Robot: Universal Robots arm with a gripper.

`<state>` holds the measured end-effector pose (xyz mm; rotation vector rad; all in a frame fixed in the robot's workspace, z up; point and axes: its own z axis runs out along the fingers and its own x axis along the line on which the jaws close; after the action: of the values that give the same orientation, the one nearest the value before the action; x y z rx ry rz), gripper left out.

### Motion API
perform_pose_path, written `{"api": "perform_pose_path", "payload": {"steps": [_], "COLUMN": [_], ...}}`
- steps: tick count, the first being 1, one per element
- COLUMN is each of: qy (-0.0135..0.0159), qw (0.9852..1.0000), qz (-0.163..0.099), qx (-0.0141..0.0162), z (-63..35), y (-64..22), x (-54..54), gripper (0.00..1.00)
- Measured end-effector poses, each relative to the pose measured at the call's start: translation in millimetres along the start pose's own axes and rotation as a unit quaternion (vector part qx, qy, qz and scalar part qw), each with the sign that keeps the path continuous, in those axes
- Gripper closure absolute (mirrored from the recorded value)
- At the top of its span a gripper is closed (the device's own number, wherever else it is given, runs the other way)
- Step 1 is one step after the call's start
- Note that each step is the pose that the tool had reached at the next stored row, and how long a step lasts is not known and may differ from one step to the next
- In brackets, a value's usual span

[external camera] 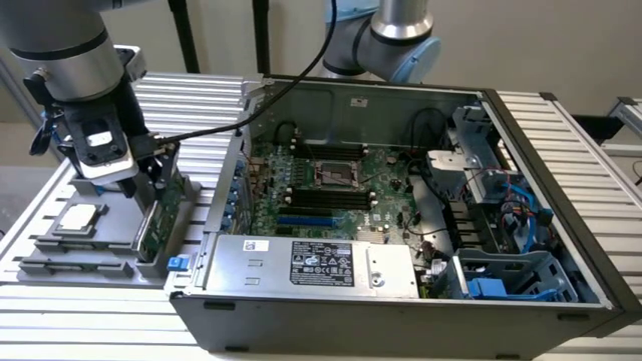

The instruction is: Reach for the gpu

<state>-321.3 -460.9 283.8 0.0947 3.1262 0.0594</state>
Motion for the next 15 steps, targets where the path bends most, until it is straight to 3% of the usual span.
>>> {"api": "perform_pose_path", "payload": {"steps": [8,15], "qy": [-0.0009,-0.0062], "qw": [1.0000,1.0000], "qz": [0.003,0.005], "qx": [0.0001,0.0000], "z": [14.5,26.6], "y": [-0.7,-0.6], "x": [2.0,3.5], "gripper": [0.52,0.52]}}
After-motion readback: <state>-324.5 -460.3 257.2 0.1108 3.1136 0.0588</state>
